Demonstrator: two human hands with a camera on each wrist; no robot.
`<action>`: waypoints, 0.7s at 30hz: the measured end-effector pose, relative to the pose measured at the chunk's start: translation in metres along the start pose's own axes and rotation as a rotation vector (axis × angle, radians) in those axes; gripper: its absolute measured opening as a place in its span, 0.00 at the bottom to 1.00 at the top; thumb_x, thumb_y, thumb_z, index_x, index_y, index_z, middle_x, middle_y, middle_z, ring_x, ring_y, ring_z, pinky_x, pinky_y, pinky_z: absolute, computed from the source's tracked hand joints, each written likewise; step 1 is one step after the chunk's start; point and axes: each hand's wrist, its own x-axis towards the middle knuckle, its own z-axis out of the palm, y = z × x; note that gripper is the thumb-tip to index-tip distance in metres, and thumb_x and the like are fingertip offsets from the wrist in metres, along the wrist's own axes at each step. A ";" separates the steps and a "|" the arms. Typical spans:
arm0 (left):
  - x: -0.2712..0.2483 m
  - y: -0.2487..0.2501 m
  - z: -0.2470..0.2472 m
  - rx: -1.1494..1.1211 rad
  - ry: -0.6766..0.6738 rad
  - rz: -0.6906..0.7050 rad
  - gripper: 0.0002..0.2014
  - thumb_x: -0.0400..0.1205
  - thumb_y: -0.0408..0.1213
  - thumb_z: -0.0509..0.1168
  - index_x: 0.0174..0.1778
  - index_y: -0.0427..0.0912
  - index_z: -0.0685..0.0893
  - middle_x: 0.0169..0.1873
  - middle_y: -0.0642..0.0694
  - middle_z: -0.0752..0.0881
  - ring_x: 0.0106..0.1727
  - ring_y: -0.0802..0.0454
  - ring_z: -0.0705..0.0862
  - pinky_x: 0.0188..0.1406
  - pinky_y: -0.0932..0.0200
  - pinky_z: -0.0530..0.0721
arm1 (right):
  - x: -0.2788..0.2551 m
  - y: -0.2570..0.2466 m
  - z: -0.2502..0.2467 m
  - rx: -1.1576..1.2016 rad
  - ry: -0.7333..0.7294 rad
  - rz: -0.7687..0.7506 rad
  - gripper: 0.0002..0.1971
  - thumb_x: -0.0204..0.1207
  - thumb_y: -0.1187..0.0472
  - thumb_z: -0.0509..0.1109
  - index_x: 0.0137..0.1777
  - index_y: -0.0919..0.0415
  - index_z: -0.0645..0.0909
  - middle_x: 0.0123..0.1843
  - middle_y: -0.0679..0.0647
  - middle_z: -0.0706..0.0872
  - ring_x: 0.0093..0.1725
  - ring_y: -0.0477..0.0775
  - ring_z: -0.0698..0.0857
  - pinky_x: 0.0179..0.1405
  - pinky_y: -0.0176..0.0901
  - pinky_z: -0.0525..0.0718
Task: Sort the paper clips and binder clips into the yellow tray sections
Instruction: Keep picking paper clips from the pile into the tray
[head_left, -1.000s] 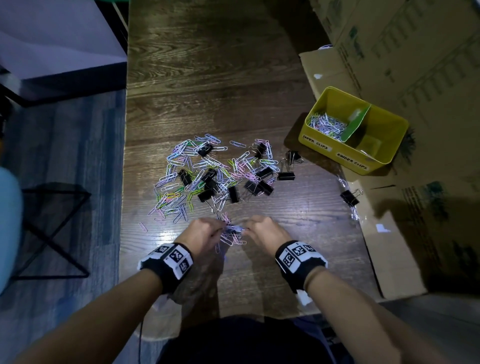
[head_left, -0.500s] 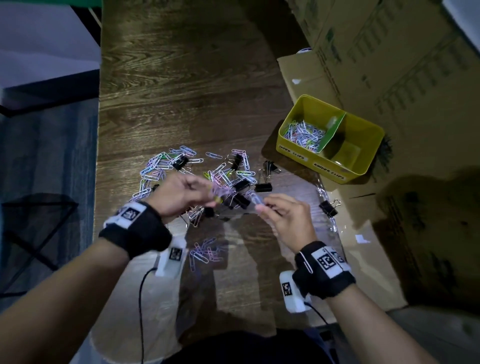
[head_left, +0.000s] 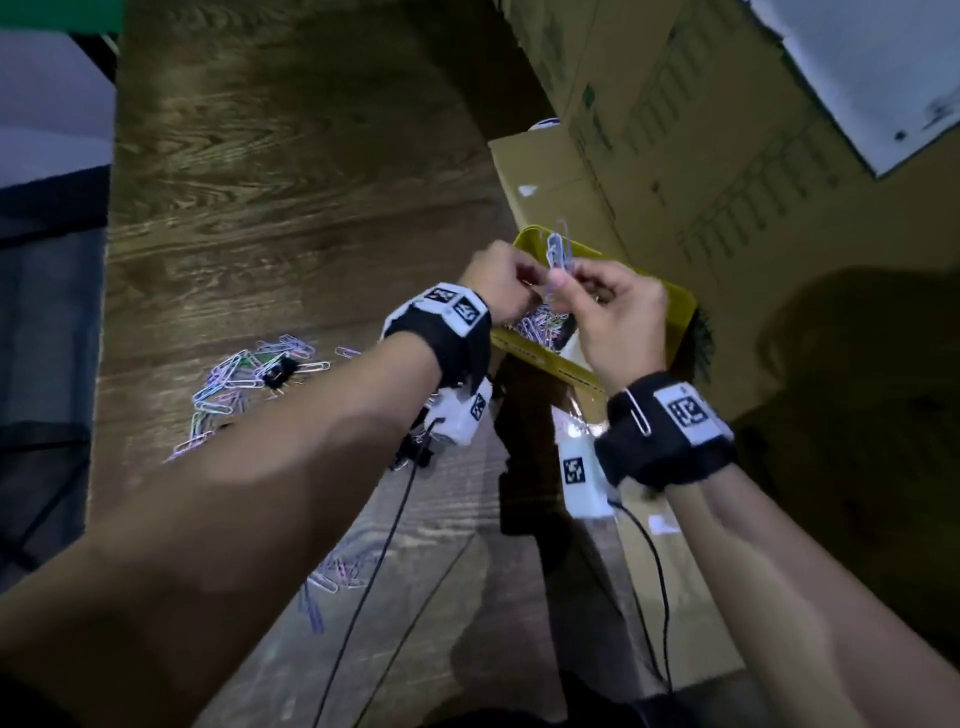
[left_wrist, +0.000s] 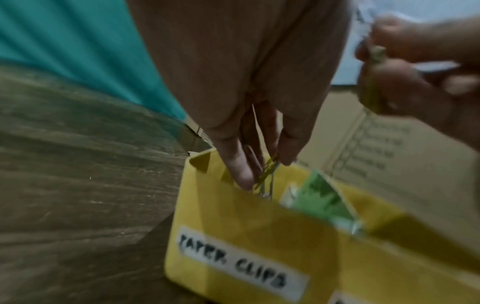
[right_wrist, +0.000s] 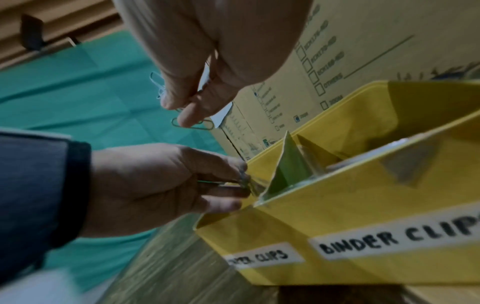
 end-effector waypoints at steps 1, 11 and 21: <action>0.002 -0.001 0.004 0.142 -0.026 0.015 0.02 0.75 0.35 0.70 0.38 0.43 0.87 0.30 0.48 0.86 0.35 0.56 0.83 0.35 0.72 0.72 | 0.010 0.004 0.002 -0.036 0.020 0.025 0.04 0.71 0.60 0.78 0.44 0.58 0.89 0.39 0.53 0.89 0.33 0.46 0.88 0.42 0.50 0.89; -0.022 -0.047 -0.001 0.195 0.098 0.258 0.11 0.76 0.27 0.64 0.49 0.38 0.89 0.57 0.42 0.86 0.57 0.48 0.83 0.60 0.69 0.72 | 0.056 0.034 0.028 -0.728 -0.288 0.128 0.08 0.77 0.59 0.72 0.49 0.64 0.88 0.48 0.64 0.89 0.49 0.63 0.87 0.55 0.53 0.85; -0.121 -0.113 -0.066 0.203 0.116 0.155 0.08 0.77 0.28 0.66 0.47 0.39 0.89 0.43 0.45 0.89 0.40 0.57 0.82 0.45 0.71 0.76 | 0.024 0.015 0.036 -0.944 -0.372 0.010 0.19 0.76 0.62 0.72 0.67 0.60 0.80 0.66 0.62 0.79 0.63 0.64 0.80 0.64 0.55 0.78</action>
